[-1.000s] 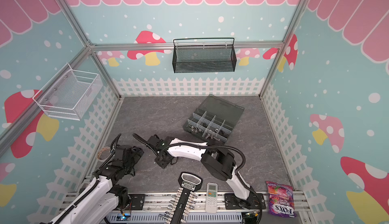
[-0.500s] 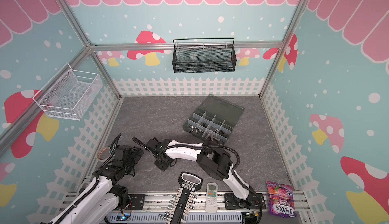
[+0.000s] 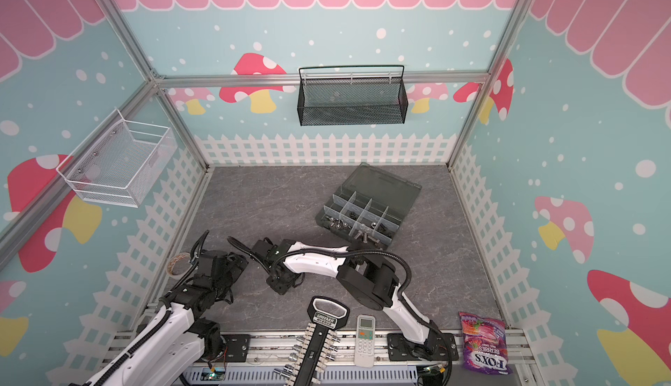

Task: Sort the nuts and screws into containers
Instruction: 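Lower the right gripper around the nearer silver nut and close on it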

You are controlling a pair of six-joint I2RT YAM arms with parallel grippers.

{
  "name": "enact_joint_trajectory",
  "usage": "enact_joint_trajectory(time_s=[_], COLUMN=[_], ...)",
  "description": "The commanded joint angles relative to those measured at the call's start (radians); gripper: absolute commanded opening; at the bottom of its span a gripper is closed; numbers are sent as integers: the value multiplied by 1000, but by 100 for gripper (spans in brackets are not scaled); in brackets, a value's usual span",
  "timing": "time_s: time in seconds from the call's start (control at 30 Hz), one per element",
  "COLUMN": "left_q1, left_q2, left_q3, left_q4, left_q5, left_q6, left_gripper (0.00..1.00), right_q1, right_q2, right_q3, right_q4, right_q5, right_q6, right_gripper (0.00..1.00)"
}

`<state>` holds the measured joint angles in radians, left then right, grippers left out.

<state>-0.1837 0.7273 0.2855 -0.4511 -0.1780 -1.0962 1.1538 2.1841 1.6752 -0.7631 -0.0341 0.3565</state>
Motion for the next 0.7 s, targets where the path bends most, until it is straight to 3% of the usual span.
enact_joint_trajectory(time_s=[0.0,0.67], left_q1=[7,7], left_q2=[-9,-12], left_q3=[-8,-9], left_q4=[4,5], left_q5=[3,5], left_q6=[-24,-27], left_gripper=[100,100], right_q1=[7,8], right_q2=[21,-8], right_q3=[-17,-83], right_q4=[-54,-76], right_q5=[11,16], right_q6=[4,9], right_gripper=[44,40])
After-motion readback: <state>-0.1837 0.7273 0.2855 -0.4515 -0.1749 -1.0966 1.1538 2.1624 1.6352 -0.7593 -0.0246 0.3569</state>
